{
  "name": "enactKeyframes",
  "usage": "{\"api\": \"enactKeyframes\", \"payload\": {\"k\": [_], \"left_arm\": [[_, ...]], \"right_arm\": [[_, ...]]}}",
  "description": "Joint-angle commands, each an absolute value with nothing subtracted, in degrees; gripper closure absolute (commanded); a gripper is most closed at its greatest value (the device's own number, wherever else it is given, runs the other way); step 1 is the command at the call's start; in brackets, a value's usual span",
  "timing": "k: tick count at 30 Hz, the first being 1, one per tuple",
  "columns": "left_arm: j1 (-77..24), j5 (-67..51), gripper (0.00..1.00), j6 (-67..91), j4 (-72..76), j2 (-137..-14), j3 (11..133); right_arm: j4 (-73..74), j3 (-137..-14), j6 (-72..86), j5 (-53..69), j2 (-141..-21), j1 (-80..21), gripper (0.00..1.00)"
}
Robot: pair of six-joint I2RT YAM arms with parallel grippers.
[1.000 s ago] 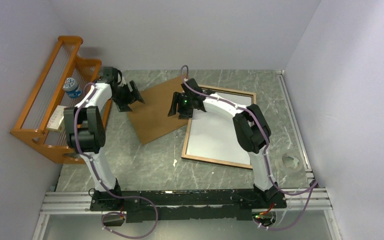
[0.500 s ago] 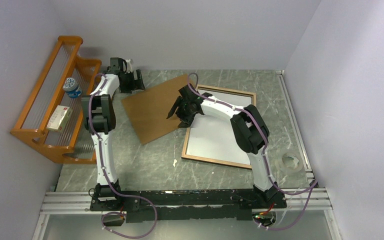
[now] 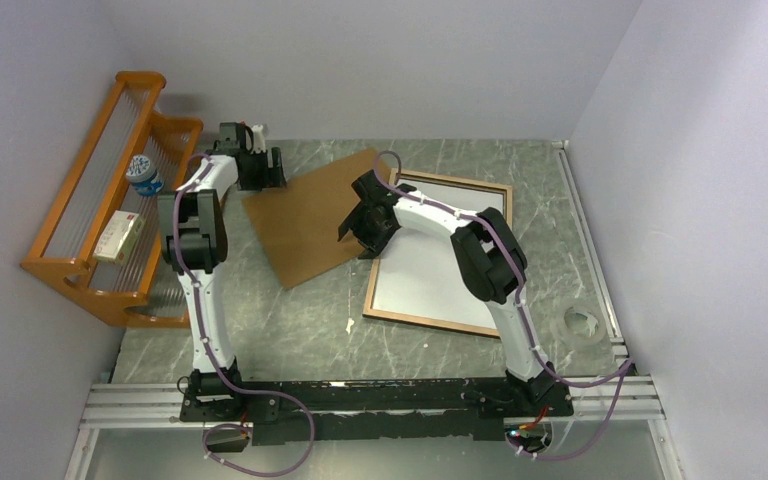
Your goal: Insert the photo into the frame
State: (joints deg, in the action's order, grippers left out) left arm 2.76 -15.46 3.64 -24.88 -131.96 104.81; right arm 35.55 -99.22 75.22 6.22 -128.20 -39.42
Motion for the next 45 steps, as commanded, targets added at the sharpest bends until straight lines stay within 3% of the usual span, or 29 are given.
{"api": "enactKeyframes", "payload": {"k": [1,7,16,22,30,38,45], "left_arm": [[2.64,-13.61,0.18,2.90,-31.30,-128.83,98.23],[2.64,-11.53,0.19,2.73,-33.91,-125.09,92.68],[2.36,-3.79,0.23,11.45,-39.34,-115.32,80.01],[2.02,-3.21,0.22,15.01,-40.82,-110.75,74.49],[2.10,-1.27,0.20,14.41,-43.59,-110.97,79.37],[2.03,2.59,0.19,14.10,-46.96,-112.80,86.84],[2.11,1.03,0.09,12.02,-45.26,-114.63,88.85]], "right_arm": [[39.86,-101.64,76.63,2.64,-129.86,-39.94,0.32],[33.55,-99.07,72.15,4.32,-130.34,-39.83,0.26],[21.16,-90.27,62.56,12.41,-127.14,-37.85,0.27],[22.17,-91.37,61.80,11.67,-127.62,-37.84,0.27],[24.66,-92.85,52.29,0.60,-125.00,-37.80,0.26],[21.66,-94.28,43.99,1.67,-117.53,-38.38,0.26],[21.07,-107.79,39.09,4.31,-128.35,-38.32,0.26]]}}
